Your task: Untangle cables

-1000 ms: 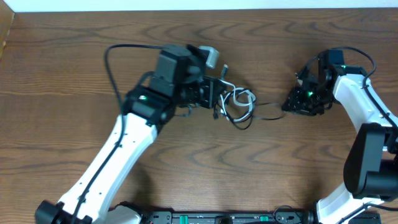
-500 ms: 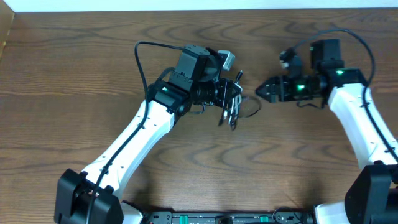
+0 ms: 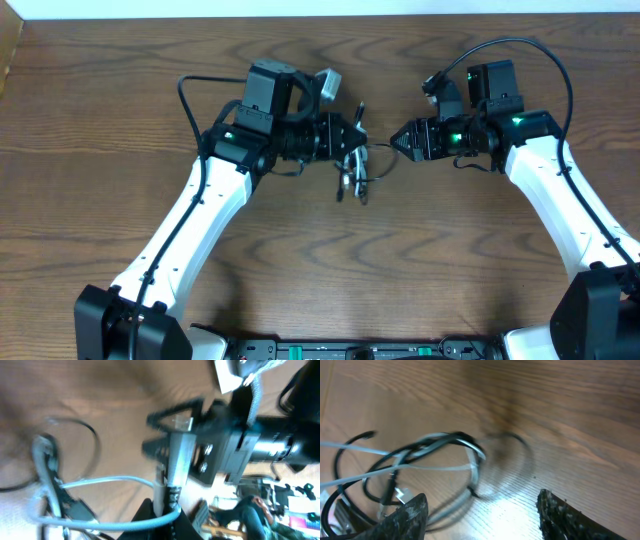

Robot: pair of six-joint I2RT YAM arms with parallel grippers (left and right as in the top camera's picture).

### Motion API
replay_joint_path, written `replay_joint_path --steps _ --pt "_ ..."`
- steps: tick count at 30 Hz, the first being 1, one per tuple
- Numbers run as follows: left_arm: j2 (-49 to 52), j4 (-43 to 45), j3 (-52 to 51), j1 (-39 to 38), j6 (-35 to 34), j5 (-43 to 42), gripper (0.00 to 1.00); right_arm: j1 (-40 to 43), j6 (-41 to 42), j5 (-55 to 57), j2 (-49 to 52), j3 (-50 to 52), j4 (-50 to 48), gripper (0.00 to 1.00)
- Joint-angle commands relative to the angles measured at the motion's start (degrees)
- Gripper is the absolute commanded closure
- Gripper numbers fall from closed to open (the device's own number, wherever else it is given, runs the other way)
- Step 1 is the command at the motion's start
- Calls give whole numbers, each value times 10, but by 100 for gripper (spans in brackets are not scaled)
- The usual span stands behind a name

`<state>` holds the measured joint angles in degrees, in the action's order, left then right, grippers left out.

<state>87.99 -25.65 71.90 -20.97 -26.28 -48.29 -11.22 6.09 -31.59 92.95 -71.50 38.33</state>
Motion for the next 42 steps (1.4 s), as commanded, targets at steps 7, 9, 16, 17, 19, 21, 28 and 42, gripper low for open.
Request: replay_joint_path --steps 7,9,16,17,19,21,28,42 --pt "35 16 5 -7 81 -147 93 4 79 103 8 -3 6 36" --pt "41 60 5 -19 81 -191 93 12 87 104 8 -3 7 35" --pt "45 54 5 -53 151 -196 93 47 90 105 8 -3 32 36" --pt "47 42 5 -53 160 -180 93 49 88 105 8 -3 35 36" --pt "59 16 5 -50 160 -134 92 49 84 105 8 -3 40 36" --pt "87 -11 5 -46 160 -97 93 49 84 105 8 -3 46 37" --pt "213 -51 5 -42 160 -11 59 43 85 105 8 -3 50 37" --pt "73 -220 25 39 142 222 23 36 84 105 8 -3 47 36"
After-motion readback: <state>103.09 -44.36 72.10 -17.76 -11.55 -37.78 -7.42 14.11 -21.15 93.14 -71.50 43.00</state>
